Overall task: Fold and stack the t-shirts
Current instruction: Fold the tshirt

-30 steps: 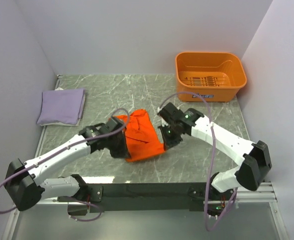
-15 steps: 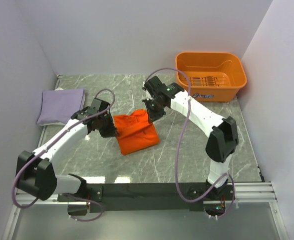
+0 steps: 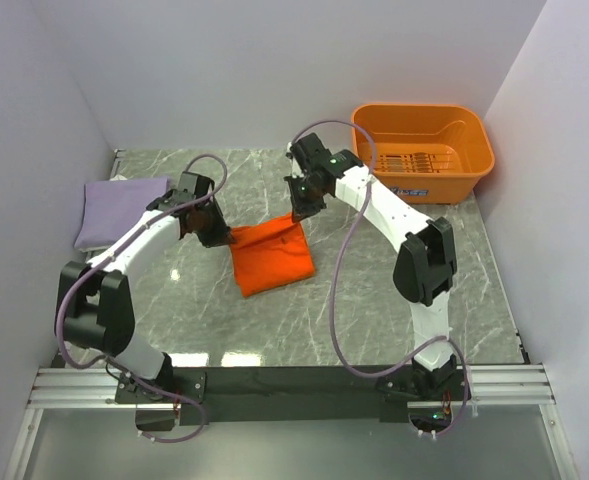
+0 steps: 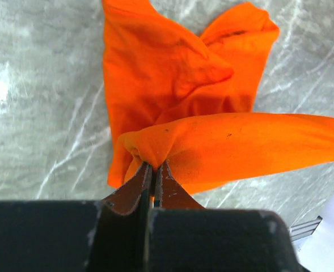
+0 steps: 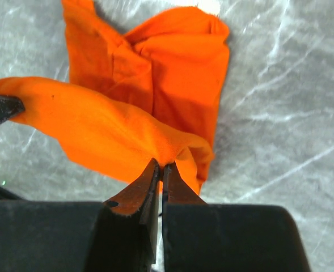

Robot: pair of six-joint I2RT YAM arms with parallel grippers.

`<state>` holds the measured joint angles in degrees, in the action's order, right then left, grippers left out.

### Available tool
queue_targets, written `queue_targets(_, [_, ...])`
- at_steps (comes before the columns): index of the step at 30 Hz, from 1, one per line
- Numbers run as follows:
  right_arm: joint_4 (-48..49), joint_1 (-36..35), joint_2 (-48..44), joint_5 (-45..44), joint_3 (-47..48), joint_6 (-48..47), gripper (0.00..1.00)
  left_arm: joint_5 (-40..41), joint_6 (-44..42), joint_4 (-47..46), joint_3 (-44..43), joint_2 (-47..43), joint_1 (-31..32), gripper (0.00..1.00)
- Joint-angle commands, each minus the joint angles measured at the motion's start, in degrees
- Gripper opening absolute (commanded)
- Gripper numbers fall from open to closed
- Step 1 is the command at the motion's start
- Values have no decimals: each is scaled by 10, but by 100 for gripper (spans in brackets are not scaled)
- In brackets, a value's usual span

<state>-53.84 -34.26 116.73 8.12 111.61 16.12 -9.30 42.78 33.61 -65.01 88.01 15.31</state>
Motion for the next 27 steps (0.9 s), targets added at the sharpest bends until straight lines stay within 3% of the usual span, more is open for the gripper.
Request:
queue_targets(1, [34,10,22,-7,33,-13,0,-5,-9,-31,-19,22,-12,1])
queue_targets(12, [127,28,66,-11,4,9,9,-1,5,-88,-24,86,-30,3])
queue_targets(20, [151,31,54,-41,-24,41,7,-4,-3,-115,-42,112,-30,4])
queue_targets(22, [156,34,47,-44,-36,45,12,2,-3,-116,-43,115,-30,8])
queue_targets(23, [157,34,46,-46,-38,51,24,4,-2,-117,-42,115,-30,12])
queue_targets(26, [170,37,33,-58,-59,57,37,9,2,-126,-35,100,-30,31])
queue_targets(27, [182,37,12,-60,-73,59,38,13,2,-128,-29,94,-30,46])
